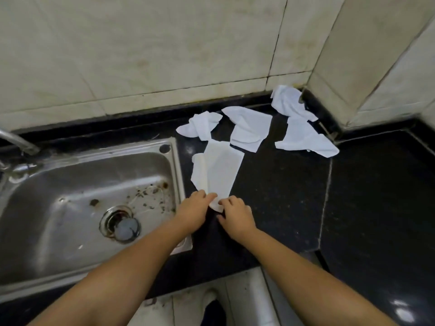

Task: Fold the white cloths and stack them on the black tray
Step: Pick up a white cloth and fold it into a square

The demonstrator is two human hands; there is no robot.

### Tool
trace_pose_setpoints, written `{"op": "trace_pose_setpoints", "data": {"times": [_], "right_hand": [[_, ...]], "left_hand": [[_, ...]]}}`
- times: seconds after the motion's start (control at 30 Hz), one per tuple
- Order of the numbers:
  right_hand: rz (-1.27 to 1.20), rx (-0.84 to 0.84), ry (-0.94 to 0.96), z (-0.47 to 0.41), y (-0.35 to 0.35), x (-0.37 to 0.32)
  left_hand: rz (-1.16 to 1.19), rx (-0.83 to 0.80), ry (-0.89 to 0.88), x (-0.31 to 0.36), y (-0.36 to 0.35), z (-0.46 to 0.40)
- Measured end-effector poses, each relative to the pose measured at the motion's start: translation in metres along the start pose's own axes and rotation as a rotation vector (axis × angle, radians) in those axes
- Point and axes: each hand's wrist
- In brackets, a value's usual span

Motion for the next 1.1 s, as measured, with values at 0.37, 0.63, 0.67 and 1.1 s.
{"op": "trace_pose_setpoints", "data": {"times": [0.37, 0.63, 0.67, 1.1], "right_hand": [[-0.507, 0.259, -0.160, -0.012, 0.033, 0.048], [-0.681, 0.586, -0.368, 0.010, 0.141, 0.146], [-0.700, 0.593, -0.357, 0.009, 0.153, 0.154], [-0.920, 0.681, -0.226, 0.036, 0.211, 0.215]], "left_hand": [[-0.188, 0.255, -0.297, -0.002, 0.018, -0.050], [0.397, 0.382, -0.151, 0.067, 0.077, -0.077], [0.514, 0.385, -0.107, 0.080, 0.088, -0.078], [1.072, 0.481, -0.091, 0.162, 0.116, -0.057]]}}
Point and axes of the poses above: each hand's wrist, its own z-axis away from the middle knuckle, its own y-axis out of the back of the hand, x = y × z, and after that the axes turned 10 degrees about z, right-handed
